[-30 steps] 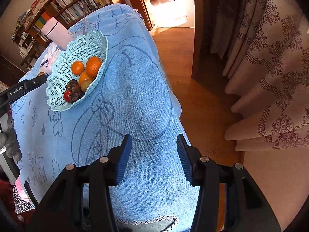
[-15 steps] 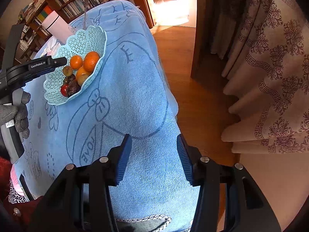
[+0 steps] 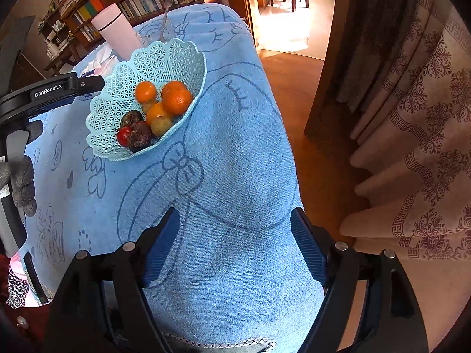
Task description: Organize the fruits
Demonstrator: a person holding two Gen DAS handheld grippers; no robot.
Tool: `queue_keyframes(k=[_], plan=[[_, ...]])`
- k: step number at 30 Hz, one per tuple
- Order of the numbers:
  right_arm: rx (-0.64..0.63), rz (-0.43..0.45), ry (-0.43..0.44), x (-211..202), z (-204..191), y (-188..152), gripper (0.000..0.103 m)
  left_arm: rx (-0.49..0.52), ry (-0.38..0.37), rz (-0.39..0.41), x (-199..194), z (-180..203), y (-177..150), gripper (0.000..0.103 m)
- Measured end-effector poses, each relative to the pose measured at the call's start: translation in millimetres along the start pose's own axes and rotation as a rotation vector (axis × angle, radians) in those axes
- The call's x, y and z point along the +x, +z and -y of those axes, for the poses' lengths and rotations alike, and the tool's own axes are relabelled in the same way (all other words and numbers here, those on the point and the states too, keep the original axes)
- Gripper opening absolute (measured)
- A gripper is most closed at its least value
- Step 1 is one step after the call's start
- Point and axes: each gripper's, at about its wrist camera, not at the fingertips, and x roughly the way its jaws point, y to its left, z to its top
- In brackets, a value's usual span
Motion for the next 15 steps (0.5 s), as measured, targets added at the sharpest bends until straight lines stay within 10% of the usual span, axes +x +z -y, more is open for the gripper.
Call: queue_keyframes(k=[15], plan=[[-0.101,0.149,0.003,-21.1,-50.6,55.4,0.1,0.011,0.164,0.116,-66.5,-14.1,-1.5,0.09]])
